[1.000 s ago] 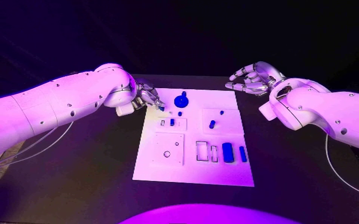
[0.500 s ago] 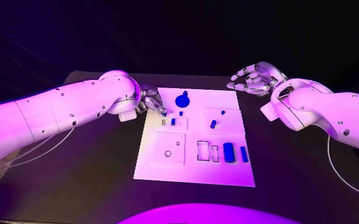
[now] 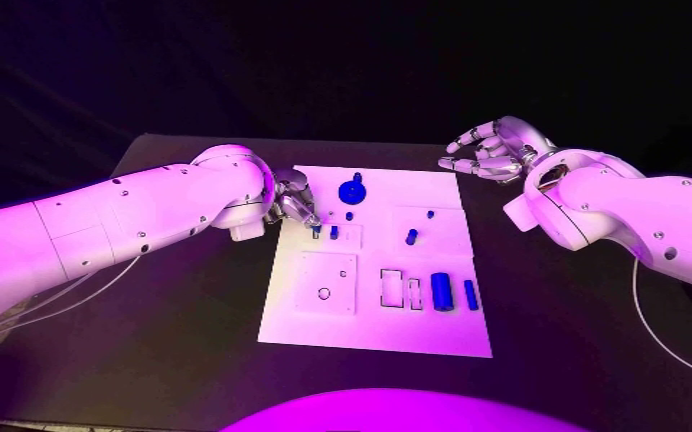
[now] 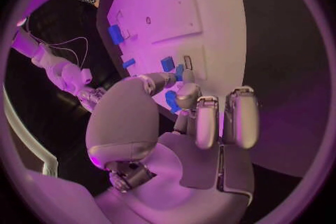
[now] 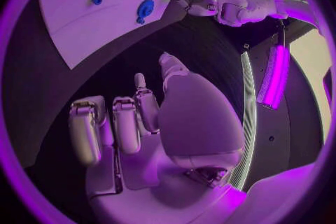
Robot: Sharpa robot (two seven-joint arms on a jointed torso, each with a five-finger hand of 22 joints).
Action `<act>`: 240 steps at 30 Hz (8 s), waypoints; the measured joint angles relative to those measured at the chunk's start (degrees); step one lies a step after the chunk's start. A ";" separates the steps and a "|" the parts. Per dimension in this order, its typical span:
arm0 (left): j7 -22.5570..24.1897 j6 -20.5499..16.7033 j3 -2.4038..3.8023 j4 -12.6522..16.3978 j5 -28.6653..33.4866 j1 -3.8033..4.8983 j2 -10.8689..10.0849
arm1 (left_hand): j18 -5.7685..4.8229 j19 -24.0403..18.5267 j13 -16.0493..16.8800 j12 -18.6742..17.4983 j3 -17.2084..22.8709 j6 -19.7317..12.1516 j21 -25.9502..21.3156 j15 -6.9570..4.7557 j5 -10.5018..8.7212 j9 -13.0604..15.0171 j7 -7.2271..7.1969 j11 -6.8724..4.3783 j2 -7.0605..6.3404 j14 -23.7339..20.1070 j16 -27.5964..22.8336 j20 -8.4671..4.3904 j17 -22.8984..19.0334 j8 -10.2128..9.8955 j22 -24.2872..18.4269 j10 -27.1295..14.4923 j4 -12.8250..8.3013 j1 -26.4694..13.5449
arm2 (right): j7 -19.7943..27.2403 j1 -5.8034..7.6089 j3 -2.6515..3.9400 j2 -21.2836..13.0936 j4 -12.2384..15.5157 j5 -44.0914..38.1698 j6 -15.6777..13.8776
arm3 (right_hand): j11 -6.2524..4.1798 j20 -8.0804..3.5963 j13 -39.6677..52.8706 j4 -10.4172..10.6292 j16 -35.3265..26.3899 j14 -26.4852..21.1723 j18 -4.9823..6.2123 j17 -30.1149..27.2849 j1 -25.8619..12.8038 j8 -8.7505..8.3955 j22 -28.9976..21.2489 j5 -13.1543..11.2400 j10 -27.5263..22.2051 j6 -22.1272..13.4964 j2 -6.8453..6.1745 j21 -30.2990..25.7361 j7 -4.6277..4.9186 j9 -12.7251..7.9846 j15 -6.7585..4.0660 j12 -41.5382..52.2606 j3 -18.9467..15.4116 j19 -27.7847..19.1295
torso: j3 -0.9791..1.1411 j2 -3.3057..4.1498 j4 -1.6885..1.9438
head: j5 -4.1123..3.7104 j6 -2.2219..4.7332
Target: Assemble the parts on the task board
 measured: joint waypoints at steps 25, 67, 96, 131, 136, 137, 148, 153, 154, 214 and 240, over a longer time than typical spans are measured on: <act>-1.37 0.06 -0.40 -0.09 -1.74 -0.48 0.28 | 0.00 0.00 0.25 0.00 0.00 0.28 0.00 -0.20 0.34 -0.16 -0.08 -0.20 -0.26 -0.21 -0.03 0.00 -0.01 -0.18 -0.01 0.20 0.00 -0.27 | -0.03 0.00 0.00 0.01 0.01 0.00 0.00 | 0.00 0.00 -0.01 0.00 0.00 0.00 0.00 -0.01 0.00 0.00 -0.02 0.00 0.00 0.00 0.00 0.00 0.00 -0.06 0.00 0.00 0.00 0.00 | -0.01 -0.05 -0.03 | 0.12 -0.18; -1.94 0.80 -0.43 -0.28 -1.21 -0.68 0.37 | 0.00 0.20 1.00 0.49 -0.17 0.92 0.21 -0.41 1.12 -0.14 -0.28 -0.41 -0.40 0.01 -0.03 -0.21 -0.02 0.01 -0.02 0.82 -0.17 -0.41 | -0.03 0.00 0.00 0.05 0.01 -0.01 0.04 | 0.00 0.00 -0.02 0.00 0.00 0.00 0.00 0.02 0.00 0.00 0.02 0.00 0.00 0.00 0.00 0.00 0.00 -0.06 0.00 0.00 0.00 0.00 | 0.01 -0.02 -0.04 | 0.04 -0.29; -2.67 0.78 -0.57 -0.96 0.24 -0.75 1.19 | 0.00 0.82 4.94 2.03 -0.61 3.70 0.41 -1.20 4.41 -0.43 -1.85 -1.33 -0.64 -0.04 -0.03 -0.82 -0.02 -1.31 -0.02 3.58 -4.61 -5.47 | -0.03 0.00 0.00 -0.13 0.23 -0.01 0.03 | 0.00 0.00 -0.03 0.00 0.00 0.00 0.00 0.00 0.00 0.44 0.00 0.00 0.00 -0.21 0.00 0.00 -0.21 -0.06 0.00 0.00 0.00 0.00 | 0.03 -0.10 -0.07 | -0.25 -0.69; -2.70 0.45 -0.58 -1.99 0.21 -0.86 1.57 | 0.00 0.81 5.57 1.63 -15.18 5.21 0.41 -1.24 0.03 -0.61 -2.13 -1.33 -1.05 0.00 -0.03 -0.82 -0.03 -3.27 -0.03 3.57 2.90 -6.30 | 0.00 0.00 0.00 -0.13 0.17 -0.01 0.02 | 0.00 0.00 -0.03 0.00 0.00 0.00 0.00 -0.02 0.00 0.44 -0.02 0.00 0.00 -0.20 0.00 0.00 -0.21 -0.11 0.00 0.00 0.00 0.00 | 0.02 -0.08 -0.06 | -0.43 -0.64; -2.70 0.27 -0.46 -2.02 0.21 -0.87 1.39 | 0.00 0.81 5.58 1.36 -17.90 5.21 0.41 -1.24 -3.57 -0.60 -2.13 -1.32 -0.95 0.00 -0.03 -0.82 -0.03 -3.66 -0.03 3.57 5.56 -5.54 | 0.02 0.00 0.00 -0.13 0.14 -0.01 0.02 | 0.00 0.00 -0.03 0.00 0.00 0.00 0.01 -0.02 0.00 0.44 -0.02 0.00 0.00 -0.20 0.00 0.00 -0.21 -0.11 0.00 0.00 0.00 0.00 | 0.01 -0.09 -0.04 | -0.46 -0.51; -2.70 0.20 -0.44 -2.02 0.21 -0.87 1.32 | 0.00 0.81 5.40 1.21 -18.14 5.21 0.41 -1.24 -3.99 -0.60 -2.13 -1.32 -0.95 0.00 -0.03 -0.82 -0.03 -3.66 -0.03 3.57 5.80 -5.54 | 0.02 0.00 0.00 -0.12 0.13 -0.01 0.02 | 0.00 0.00 -0.03 0.00 0.00 0.00 0.01 0.00 0.00 0.44 -0.02 0.00 0.00 -0.20 0.00 0.00 -0.20 -0.11 0.00 0.00 0.00 0.00 | 0.00 -0.09 -0.04 | -0.43 -0.47; -2.24 -2.16 0.72 -1.13 2.04 -0.84 0.24 | 0.00 -1.05 -1.41 -3.85 -22.16 3.82 -1.79 -1.24 -6.06 -0.30 -0.98 -0.40 -0.38 0.00 -0.30 -0.41 -0.03 -4.16 -0.04 -0.38 5.88 -6.11 | 0.05 0.00 0.00 -0.12 0.05 -0.01 0.02 | 0.00 0.00 0.02 0.00 0.00 0.00 0.00 0.03 0.00 0.44 0.00 0.00 0.00 -0.38 0.00 0.00 -0.02 -0.11 0.00 0.00 0.00 0.00 | -0.01 -0.06 -0.08 | -0.59 -0.27; -0.16 -4.13 1.29 -0.53 4.02 -0.75 -0.20 | 1.79 -7.63 -13.03 -11.82 -23.96 -3.51 -7.48 0.88 -5.70 -0.27 1.51 1.73 1.26 -0.03 -4.50 1.01 -0.03 -5.24 -8.71 -10.36 5.93 -3.57 | 0.07 0.00 0.00 -0.12 0.02 -0.01 0.02 | 0.00 0.00 0.01 0.00 0.00 0.00 0.00 0.02 0.00 0.44 0.02 0.00 0.00 -0.39 0.00 0.00 -0.02 -0.11 0.00 0.00 0.00 0.00 | 0.02 -0.04 -0.08 | -0.69 -0.11; 0.55 -4.66 1.40 -0.40 4.59 -0.74 -0.27 | 1.80 -8.70 -14.86 -12.90 -23.96 -5.58 -8.48 1.60 -5.34 -0.60 2.37 2.52 1.39 -0.08 -5.05 1.46 -0.01 -5.72 -10.14 -12.85 5.93 -2.40 | 0.07 0.00 0.00 -0.12 0.01 -0.01 0.02 | 0.00 0.00 0.01 0.00 0.00 0.00 0.00 0.02 0.00 0.44 0.02 0.00 0.00 -0.39 0.00 0.00 -0.02 -0.11 0.00 0.00 0.00 0.00 | 0.02 -0.03 -0.08 | -0.71 -0.07; 23.63 -11.16 -1.45 -7.88 -21.52 -1.55 8.52 | 5.33 -18.32 -38.61 -30.13 -15.41 -7.71 -19.95 5.93 -5.97 -22.57 6.25 7.26 -3.48 -9.00 -12.01 5.42 -15.79 -11.92 -23.61 -28.77 1.51 17.79 | 5.11 -0.01 -0.03 0.12 -0.68 0.59 -3.40 | 0.49 0.10 -42.76 0.14 -37.06 -10.86 8.94 -35.98 0.17 4.66 -18.90 0.67 -21.65 -3.50 -0.78 -59.68 0.38 -1.44 0.22 -44.66 4.74 -15.06 | -0.02 -0.03 -0.01 | -1.34 0.43; 22.76 -10.98 -1.39 -10.58 -21.69 -2.44 10.61 | 5.33 -16.54 -41.65 -32.80 -11.44 -4.75 -16.41 5.86 -5.97 -24.63 5.77 7.04 -2.12 -8.24 -10.30 5.29 -15.33 -13.81 -19.65 -26.27 -0.24 19.15 | 5.66 0.00 -0.04 0.46 -0.83 1.24 -3.37 | 0.47 0.10 -43.75 0.00 -37.94 -10.85 8.94 -36.08 0.17 4.89 -19.68 0.90 -21.21 -3.50 -0.78 -60.35 0.38 -1.54 0.21 -44.89 5.23 -15.06 | 0.05 -0.06 -0.03 | -1.43 0.88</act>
